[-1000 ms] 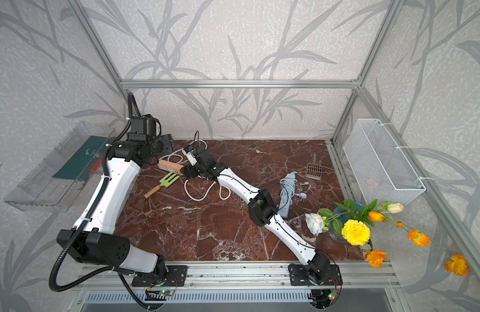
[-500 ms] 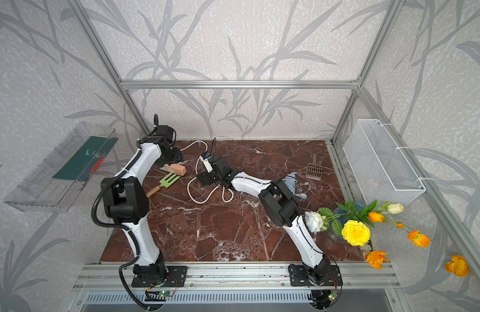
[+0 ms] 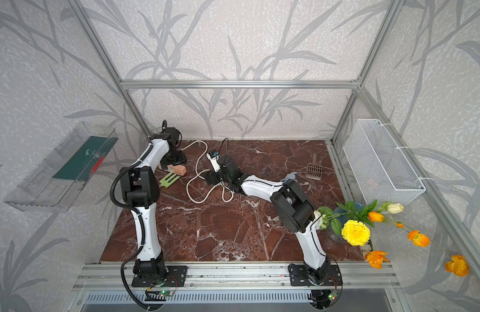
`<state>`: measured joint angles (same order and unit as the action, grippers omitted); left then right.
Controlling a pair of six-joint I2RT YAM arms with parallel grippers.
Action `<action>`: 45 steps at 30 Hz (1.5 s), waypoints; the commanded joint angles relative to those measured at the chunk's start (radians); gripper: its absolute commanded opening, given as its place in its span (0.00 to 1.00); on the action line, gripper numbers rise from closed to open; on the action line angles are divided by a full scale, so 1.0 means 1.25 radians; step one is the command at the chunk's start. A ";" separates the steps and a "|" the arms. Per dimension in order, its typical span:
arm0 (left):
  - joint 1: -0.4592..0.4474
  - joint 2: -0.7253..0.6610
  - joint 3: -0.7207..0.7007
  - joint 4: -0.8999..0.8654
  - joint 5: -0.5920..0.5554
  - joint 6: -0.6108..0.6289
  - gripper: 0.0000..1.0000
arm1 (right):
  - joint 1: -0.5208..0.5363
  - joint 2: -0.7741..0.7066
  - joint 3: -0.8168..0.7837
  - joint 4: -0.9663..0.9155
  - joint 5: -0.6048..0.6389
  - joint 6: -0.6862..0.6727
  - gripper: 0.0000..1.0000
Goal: Wrap the cord around the power strip
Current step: Pick up the power strip from the center of the board.
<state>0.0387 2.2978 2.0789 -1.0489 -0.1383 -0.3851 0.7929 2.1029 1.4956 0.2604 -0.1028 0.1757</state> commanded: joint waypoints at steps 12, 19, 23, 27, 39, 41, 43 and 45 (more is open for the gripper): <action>0.018 0.096 0.057 -0.055 -0.009 0.001 0.67 | 0.003 -0.054 -0.036 0.028 0.017 0.029 0.85; 0.017 0.060 0.026 -0.030 0.008 -0.001 0.44 | 0.006 -0.061 -0.031 0.020 0.021 0.030 0.84; 0.016 -0.022 -0.012 -0.016 0.010 -0.002 0.29 | 0.006 -0.066 -0.023 0.019 0.027 0.034 0.84; 0.000 -0.132 -0.069 -0.012 0.001 0.005 0.22 | 0.005 -0.086 -0.016 0.007 0.037 0.043 0.84; -0.289 -0.525 -0.352 0.172 -0.086 0.282 0.05 | -0.113 -0.350 -0.077 -0.200 0.079 0.327 0.82; -0.360 -0.619 -0.457 0.279 -0.082 0.361 0.05 | -0.156 -0.421 -0.109 -0.232 0.046 0.404 0.83; -0.418 -0.722 -0.574 0.406 -0.072 0.430 0.06 | -0.191 -0.483 -0.135 -0.266 0.018 0.456 0.84; -0.471 -0.822 -0.700 0.571 -0.071 0.501 0.07 | -0.203 -0.542 -0.156 -0.301 0.026 0.478 0.86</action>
<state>-0.5079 1.4136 1.3239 -0.6468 -0.2050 0.0494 0.5423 1.5059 1.3323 -0.0029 -0.0422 0.6453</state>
